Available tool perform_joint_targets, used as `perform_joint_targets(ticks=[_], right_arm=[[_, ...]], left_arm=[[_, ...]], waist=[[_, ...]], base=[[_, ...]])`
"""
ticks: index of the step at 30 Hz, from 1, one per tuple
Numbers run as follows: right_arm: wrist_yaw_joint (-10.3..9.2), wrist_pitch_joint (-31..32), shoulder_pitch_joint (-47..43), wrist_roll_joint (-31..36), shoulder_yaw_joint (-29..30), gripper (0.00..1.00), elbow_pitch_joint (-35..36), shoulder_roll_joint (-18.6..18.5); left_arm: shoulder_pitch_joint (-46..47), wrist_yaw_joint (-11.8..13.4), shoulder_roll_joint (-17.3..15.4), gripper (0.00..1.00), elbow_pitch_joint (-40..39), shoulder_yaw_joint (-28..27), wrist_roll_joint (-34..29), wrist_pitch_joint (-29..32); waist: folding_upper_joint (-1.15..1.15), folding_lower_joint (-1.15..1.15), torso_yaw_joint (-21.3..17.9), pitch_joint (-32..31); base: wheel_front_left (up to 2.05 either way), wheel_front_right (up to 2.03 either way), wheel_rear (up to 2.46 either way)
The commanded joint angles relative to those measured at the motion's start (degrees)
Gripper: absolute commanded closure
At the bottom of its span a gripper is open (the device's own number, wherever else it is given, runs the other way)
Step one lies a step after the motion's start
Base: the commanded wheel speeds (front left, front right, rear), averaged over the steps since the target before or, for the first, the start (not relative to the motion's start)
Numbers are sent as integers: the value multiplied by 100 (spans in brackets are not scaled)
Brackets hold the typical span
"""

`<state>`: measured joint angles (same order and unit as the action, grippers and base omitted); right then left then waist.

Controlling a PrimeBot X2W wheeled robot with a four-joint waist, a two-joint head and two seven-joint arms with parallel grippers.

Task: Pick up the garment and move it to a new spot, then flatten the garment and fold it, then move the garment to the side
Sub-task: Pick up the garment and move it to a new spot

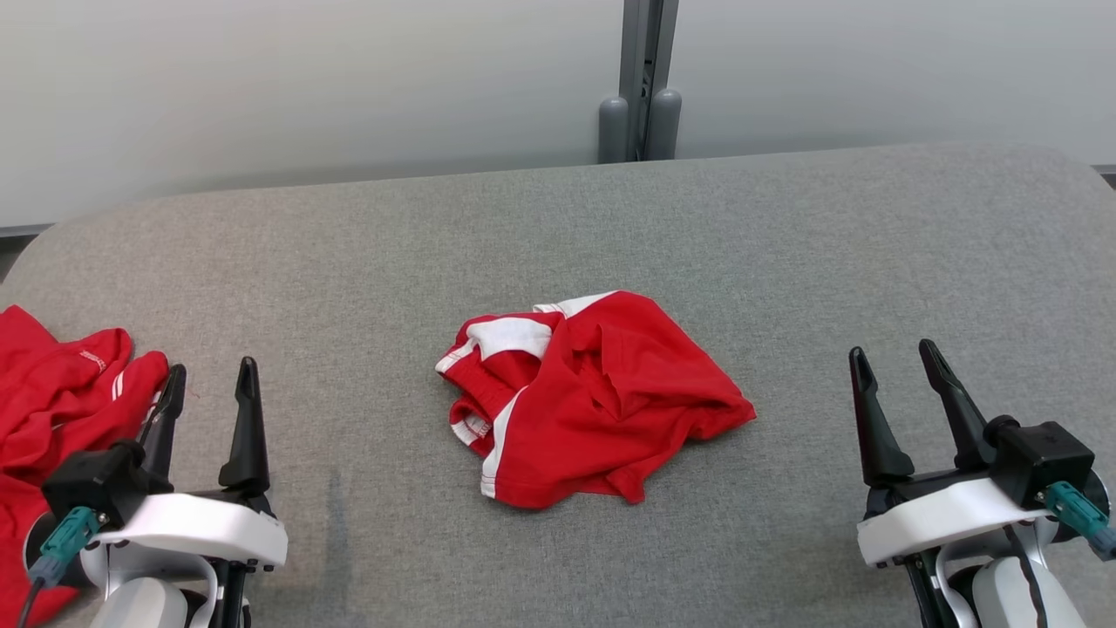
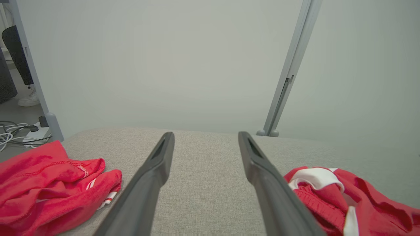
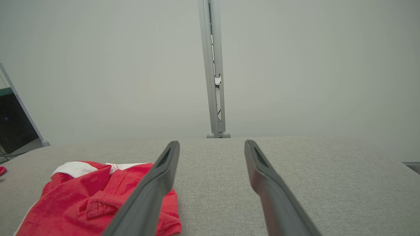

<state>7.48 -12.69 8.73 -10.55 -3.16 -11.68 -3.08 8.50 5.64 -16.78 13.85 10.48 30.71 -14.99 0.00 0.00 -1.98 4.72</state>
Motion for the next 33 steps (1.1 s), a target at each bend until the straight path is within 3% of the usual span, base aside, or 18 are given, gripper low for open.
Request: perform_joint_targets(ticks=[1,6,33], right_arm=[[3,31,-62,17,-12,0,41,-48],[3,109,-199,30,-80,0,90,-48],[3,358,-605,220,102,0,328,-17]], left_arm=[[-52,-50,-32,0,2,-9,-22,-20],[-277,-120,-59,0,-40,46,-111,-23],[-701,212,-164,0,-383,244,-185,308]], waist=[[0,0,-4,-41],[0,0,-42,-210],[0,0,-47,-410]], base=[[0,0,0],[0,0,0],[0,0,0]])
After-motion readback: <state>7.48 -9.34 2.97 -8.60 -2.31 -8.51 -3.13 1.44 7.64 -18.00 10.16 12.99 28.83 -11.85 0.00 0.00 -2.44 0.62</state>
